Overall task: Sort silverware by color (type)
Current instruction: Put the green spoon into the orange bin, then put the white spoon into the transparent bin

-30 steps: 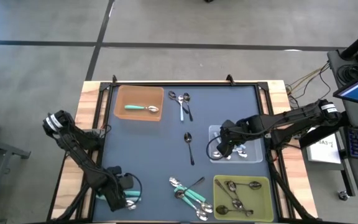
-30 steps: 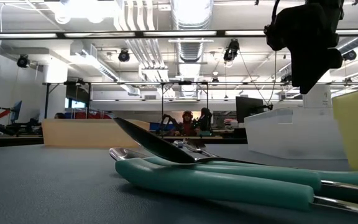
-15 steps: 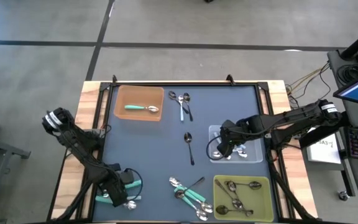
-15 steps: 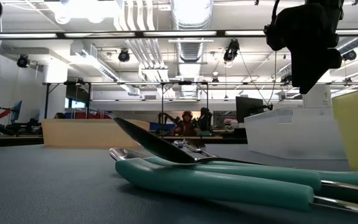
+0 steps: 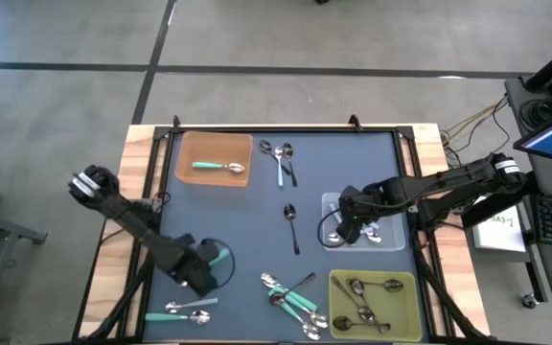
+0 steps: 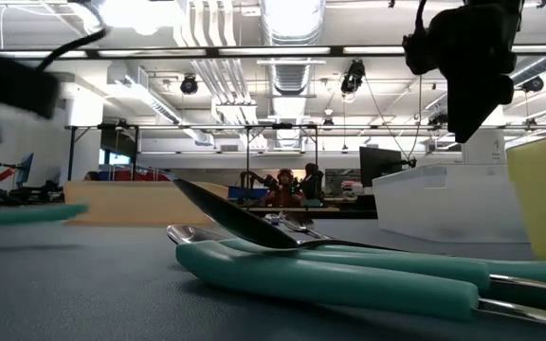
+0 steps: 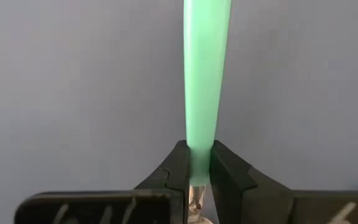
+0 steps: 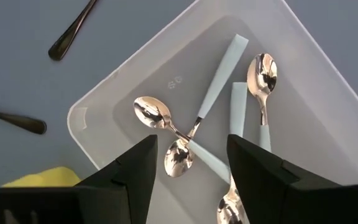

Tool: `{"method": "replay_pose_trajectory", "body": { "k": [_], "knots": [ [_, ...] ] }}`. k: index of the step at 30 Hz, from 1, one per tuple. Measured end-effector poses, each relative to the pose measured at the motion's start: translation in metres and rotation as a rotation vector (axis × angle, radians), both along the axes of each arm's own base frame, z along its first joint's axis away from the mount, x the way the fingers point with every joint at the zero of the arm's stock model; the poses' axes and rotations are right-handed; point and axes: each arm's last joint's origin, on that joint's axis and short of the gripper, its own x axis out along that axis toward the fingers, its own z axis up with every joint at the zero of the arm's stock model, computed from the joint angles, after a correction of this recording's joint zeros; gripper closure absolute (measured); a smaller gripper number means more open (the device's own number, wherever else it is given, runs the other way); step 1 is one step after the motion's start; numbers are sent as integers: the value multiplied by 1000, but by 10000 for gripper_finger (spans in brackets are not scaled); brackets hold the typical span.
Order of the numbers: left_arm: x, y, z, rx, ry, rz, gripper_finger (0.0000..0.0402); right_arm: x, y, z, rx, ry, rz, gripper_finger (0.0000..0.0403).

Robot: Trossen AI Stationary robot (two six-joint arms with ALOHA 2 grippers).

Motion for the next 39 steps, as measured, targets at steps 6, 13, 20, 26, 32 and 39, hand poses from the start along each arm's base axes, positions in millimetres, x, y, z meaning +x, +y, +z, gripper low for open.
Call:
{"method": "replay_pose_trajectory", "body": {
  "k": [6,13,20,26,32,39],
  "knots": [
    [27,37,32,137,-67,141,379,0,-1,0,-30,3,86,218],
    [64,103,71,297,-117,179,379,0,-5,0,-68,10,181,218],
    [77,182,87,391,-55,213,379,2,-16,0,-184,13,155,218],
    [69,235,90,432,46,163,379,2,-26,1,-272,17,90,218],
    [53,281,90,454,131,122,343,2,-27,1,-277,17,78,218],
    [35,322,92,485,150,154,346,2,-27,1,-276,13,78,218]
  ]
}}
